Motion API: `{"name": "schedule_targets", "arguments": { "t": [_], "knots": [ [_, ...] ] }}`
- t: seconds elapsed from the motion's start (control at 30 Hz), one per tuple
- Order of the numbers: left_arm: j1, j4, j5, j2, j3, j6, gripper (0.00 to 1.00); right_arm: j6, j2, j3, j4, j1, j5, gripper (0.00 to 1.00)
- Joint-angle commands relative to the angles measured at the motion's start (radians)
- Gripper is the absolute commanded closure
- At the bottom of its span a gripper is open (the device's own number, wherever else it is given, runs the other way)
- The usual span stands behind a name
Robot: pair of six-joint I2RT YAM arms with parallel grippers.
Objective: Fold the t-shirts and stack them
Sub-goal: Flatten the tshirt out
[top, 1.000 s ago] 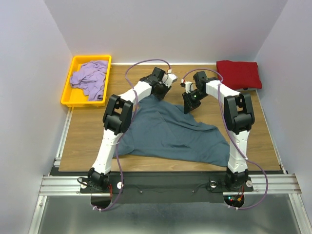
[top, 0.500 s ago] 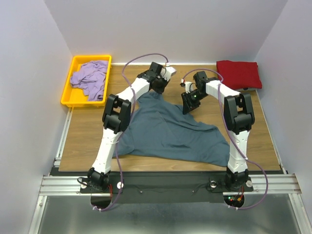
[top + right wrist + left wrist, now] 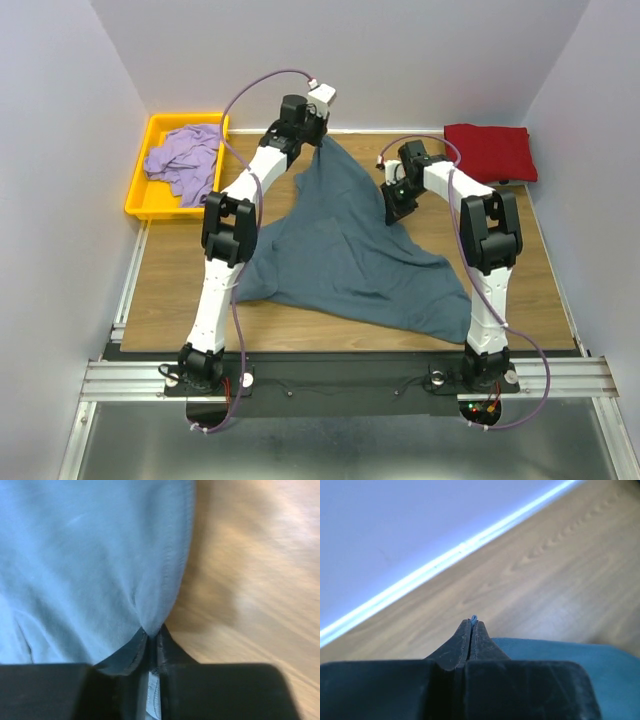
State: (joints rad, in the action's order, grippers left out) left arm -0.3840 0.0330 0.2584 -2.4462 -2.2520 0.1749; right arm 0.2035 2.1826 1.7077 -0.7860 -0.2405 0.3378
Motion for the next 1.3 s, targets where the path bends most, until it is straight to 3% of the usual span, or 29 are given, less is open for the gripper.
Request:
{"name": "schedule_targets", "arguments": {
  "t": [0.0, 0.13, 0.2, 0.23, 0.3, 0.5, 0.83, 1.07, 1.2, 1.27],
  "knots": [
    [0.010, -0.139, -0.004, -0.037, -0.066, -0.031, 1.00, -0.015, 0.014, 0.040, 0.067, 0.032, -0.155, 0.99],
    [0.016, -0.162, 0.031, -0.079, -0.078, -0.031, 0.98, -0.009, 0.009, 0.043, 0.090, 0.037, -0.230, 0.99],
    [0.017, -0.156, 0.070, -0.080, -0.086, -0.032, 0.76, -0.001, 0.005, 0.035, 0.090, 0.038, -0.258, 1.00],
    [0.017, -0.156, 0.074, -0.061, -0.078, -0.034, 0.58, 0.004, 0.002, 0.023, 0.090, 0.040, -0.284, 1.00],
    [0.019, -0.157, 0.056, -0.001, -0.011, -0.031, 0.51, 0.013, -0.009, 0.004, 0.090, 0.041, -0.310, 0.99],
    [0.027, -0.133, -0.027, 0.128, 0.204, 0.015, 0.52, 0.024, -0.015, -0.054, 0.090, 0.046, -0.332, 0.99],
    [0.033, 0.116, -0.030, 0.124, 0.246, 0.046, 0.66, 0.013, 0.008, -0.057, 0.091, 0.079, -0.359, 0.99],
    [0.034, 0.235, -0.033, -0.017, 0.112, 0.057, 0.81, 0.004, 0.057, -0.007, 0.091, 0.118, -0.353, 1.00],
    [0.039, 0.404, -0.045, -0.166, -0.204, 0.032, 0.83, 0.002, 0.080, 0.016, 0.091, 0.119, -0.358, 1.00],
    [0.040, 0.439, -0.060, -0.229, -0.288, 0.026, 0.83, 0.002, 0.091, 0.024, 0.091, 0.122, -0.364, 0.99]
  ]
}}
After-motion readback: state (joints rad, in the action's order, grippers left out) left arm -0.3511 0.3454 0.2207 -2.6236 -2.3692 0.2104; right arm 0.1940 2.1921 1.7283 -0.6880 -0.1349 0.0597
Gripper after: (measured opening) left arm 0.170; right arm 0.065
